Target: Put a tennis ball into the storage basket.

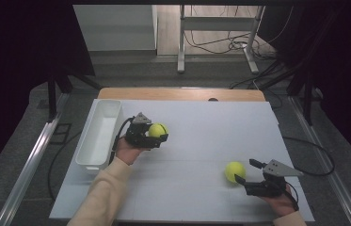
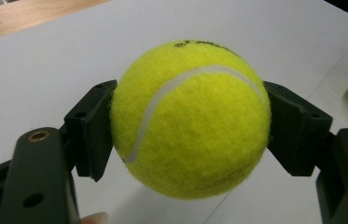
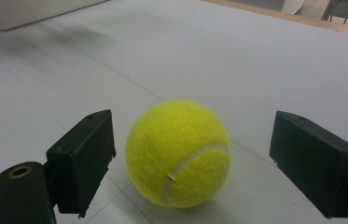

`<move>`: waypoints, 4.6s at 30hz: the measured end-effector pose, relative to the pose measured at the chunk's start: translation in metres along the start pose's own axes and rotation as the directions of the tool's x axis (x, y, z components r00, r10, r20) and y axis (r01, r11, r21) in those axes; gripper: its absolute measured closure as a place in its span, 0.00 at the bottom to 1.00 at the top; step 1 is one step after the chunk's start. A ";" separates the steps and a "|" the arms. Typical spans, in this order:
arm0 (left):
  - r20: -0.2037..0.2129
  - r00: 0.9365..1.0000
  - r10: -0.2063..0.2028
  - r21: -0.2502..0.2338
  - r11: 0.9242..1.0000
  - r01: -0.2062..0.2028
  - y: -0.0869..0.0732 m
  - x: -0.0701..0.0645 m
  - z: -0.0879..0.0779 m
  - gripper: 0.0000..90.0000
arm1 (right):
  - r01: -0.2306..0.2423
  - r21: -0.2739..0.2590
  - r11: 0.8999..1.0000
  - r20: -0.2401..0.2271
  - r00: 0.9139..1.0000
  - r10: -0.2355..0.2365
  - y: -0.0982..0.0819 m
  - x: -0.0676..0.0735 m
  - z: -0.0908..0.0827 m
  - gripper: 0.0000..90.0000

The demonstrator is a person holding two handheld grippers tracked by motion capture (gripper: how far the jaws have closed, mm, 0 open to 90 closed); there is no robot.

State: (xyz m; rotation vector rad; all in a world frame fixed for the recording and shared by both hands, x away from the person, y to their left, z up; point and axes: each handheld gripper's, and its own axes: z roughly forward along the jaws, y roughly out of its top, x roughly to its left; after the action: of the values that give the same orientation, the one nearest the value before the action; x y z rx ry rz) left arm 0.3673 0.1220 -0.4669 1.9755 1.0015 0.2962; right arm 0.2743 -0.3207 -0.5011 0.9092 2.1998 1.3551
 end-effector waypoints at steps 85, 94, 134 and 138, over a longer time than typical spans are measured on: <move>-0.098 0.992 -0.078 -0.163 0.985 0.061 -0.005 0.033 -0.100 0.29 | 0.009 0.002 1.000 0.004 1.000 -0.009 0.000 0.000 0.000 0.16; -0.108 0.990 -0.092 -0.175 0.982 0.072 -0.007 0.037 -0.107 0.29 | 0.009 0.002 1.000 0.005 1.000 -0.009 0.000 0.000 0.000 0.16; -0.201 0.961 -0.190 -0.223 0.964 0.144 -0.021 0.074 -0.135 0.29 | 0.006 0.003 1.000 0.008 1.000 -0.006 0.000 0.000 0.000 0.16; -0.216 0.954 -0.207 -0.217 0.963 0.160 -0.020 0.081 -0.129 0.29 | 0.005 0.003 1.000 0.010 1.000 -0.005 0.000 0.000 0.000 0.16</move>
State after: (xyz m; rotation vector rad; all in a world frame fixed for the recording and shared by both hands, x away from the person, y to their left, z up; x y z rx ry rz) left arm 0.3390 0.2655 -0.4200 1.6798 1.2504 0.5165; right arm 0.2742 -0.3211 -0.5011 0.9094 2.1951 1.3426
